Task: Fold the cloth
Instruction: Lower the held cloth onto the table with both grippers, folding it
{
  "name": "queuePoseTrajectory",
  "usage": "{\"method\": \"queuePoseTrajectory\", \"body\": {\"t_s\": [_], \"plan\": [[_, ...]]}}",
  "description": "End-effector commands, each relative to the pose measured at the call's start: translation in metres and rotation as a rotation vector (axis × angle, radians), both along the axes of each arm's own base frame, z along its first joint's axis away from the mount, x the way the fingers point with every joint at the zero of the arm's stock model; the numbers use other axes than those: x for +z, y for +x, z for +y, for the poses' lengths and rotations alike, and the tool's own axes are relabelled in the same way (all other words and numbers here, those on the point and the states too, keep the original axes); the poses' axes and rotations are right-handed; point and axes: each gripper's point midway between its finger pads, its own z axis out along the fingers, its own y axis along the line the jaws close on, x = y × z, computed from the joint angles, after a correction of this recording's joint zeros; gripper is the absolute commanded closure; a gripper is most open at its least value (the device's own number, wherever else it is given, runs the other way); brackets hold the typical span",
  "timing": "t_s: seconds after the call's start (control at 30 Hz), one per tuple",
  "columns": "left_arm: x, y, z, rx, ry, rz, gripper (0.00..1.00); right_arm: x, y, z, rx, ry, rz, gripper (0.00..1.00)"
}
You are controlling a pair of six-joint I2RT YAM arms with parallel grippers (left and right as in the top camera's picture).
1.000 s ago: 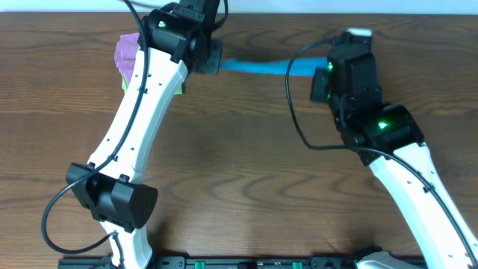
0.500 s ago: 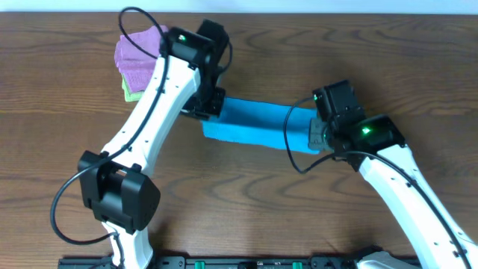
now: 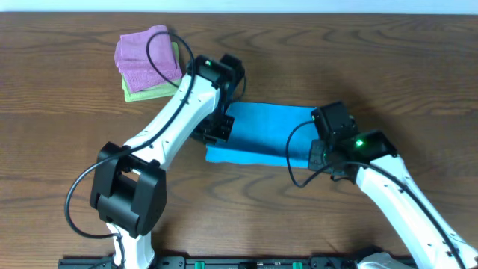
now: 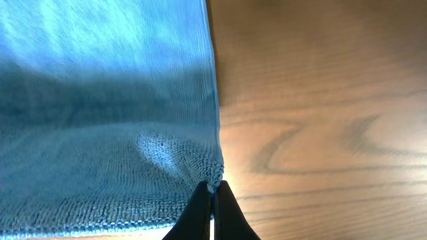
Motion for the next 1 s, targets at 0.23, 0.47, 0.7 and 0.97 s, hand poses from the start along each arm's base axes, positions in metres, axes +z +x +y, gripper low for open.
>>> {"method": "queuePoseTrajectory", "body": {"t_s": [0.23,0.47,0.7,0.97], "plan": [[-0.032,0.021,0.016,0.043,0.032,-0.090,0.94,-0.004,0.028,0.017,-0.031,0.063,-0.154,0.98],[-0.030,0.077,0.031,0.093,0.045,-0.300,0.93,0.007,0.057,0.008,-0.070,0.005,-0.294,0.98],[-0.022,0.118,0.009,0.065,-0.046,-0.465,0.92,-0.003,0.071,-0.004,-0.109,-0.067,-0.311,0.98],[-0.017,0.144,0.003,0.077,-0.067,-0.573,0.89,-0.027,0.095,-0.009,-0.149,-0.071,-0.315,0.99]]}}
